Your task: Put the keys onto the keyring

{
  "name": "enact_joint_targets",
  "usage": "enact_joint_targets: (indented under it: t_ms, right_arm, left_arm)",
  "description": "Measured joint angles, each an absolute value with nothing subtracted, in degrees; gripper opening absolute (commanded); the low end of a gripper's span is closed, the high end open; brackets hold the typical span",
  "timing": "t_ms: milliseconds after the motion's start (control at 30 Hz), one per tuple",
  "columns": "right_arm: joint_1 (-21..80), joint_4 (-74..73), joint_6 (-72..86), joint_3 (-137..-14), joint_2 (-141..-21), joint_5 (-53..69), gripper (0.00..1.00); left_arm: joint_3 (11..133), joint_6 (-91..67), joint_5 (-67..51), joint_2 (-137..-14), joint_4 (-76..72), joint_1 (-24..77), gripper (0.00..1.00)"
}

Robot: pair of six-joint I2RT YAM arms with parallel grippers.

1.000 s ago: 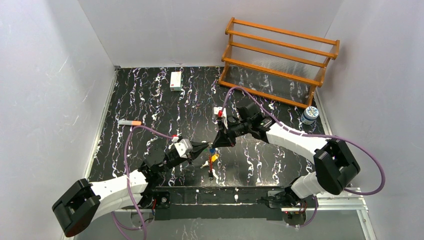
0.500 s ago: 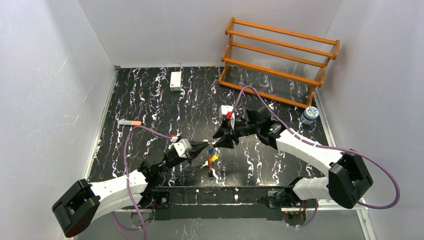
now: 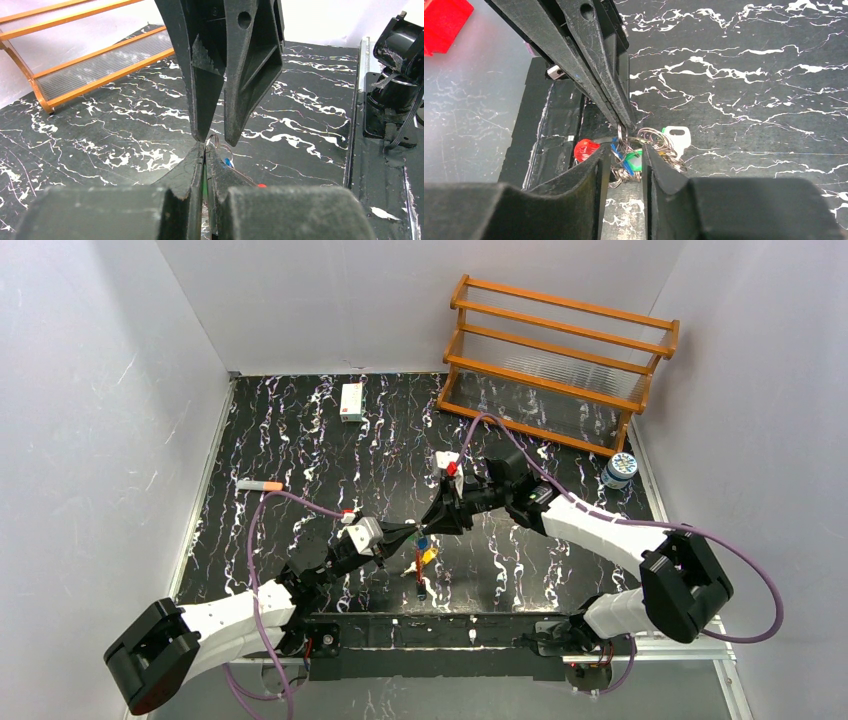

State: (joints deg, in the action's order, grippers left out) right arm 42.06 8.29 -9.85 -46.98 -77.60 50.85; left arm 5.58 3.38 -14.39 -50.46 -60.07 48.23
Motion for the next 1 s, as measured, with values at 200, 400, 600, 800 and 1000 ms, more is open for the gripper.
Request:
enact_joint_targets:
  t_ms: [200,400,600,800,1000]
  right_arm:
    - [42.06,9.58,-8.95,-47.0,-78.08,51.72,0.21]
    - [42.15,9.63,-9.43,-47.31,-78.83,52.71,0.01]
    - [42.3,5.52,-12.21,-49.01,-79.33,50.81,0.01]
    - [42.28,-4.6,-16.4,-51.48,-79.33,44.73,0.01]
    - [42.52,-15.73,-20.32,-56.75,-79.92,39.44,0.01]
  left_arm:
    - [5.58,3.38,-14.66,-50.57,-60.1,48.23,0.0]
    - [5.58,3.38,-14.57,-50.81,-59.9,48.18,0.0]
    - [5.58,3.6,-14.35,-50.96,-59.59,48.21,0.3]
    - [6.11,5.19,-14.37,-50.89,-58.0,48.23,0.45]
    - [9.61,9.47,-14.37,-50.78,-50.39,48.23,0.45]
